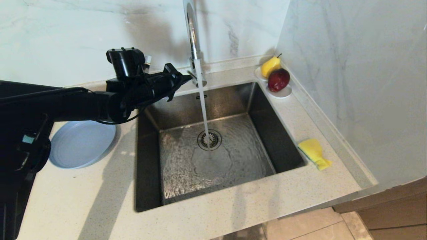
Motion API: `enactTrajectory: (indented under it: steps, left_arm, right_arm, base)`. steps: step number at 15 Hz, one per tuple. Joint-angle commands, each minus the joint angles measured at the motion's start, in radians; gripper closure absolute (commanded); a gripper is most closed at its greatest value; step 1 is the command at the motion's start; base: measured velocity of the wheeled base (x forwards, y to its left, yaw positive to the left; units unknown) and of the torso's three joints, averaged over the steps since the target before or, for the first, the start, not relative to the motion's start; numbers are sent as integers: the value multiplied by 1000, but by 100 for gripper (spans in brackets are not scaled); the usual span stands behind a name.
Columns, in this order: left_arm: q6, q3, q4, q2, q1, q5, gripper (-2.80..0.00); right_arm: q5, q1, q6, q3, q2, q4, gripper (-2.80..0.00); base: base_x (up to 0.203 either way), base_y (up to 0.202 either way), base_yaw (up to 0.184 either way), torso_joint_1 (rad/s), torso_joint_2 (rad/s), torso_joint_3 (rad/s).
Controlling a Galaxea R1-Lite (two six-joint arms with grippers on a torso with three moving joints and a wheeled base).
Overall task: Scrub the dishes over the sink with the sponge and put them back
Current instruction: Turn off the faucet
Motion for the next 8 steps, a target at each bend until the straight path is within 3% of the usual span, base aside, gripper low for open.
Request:
enactTrajectory:
  steps: [1,5,8]
  left_arm:
    - [-8,-17,-9,34,-1,0,0]
    - [-46,-99,-16,78,1,14,0]
    - [-48,-150,-23,120,1,64,0]
  right_arm:
    - [0,0,-1,0,2,0,0]
    - [0,0,-1,0,2,0,0]
    - [0,0,-1,0,2,0,0]
  base:
    - [0,0,0,0,0,0]
    - [0,0,0,0,0,0]
    - [0,0,0,0,0,0]
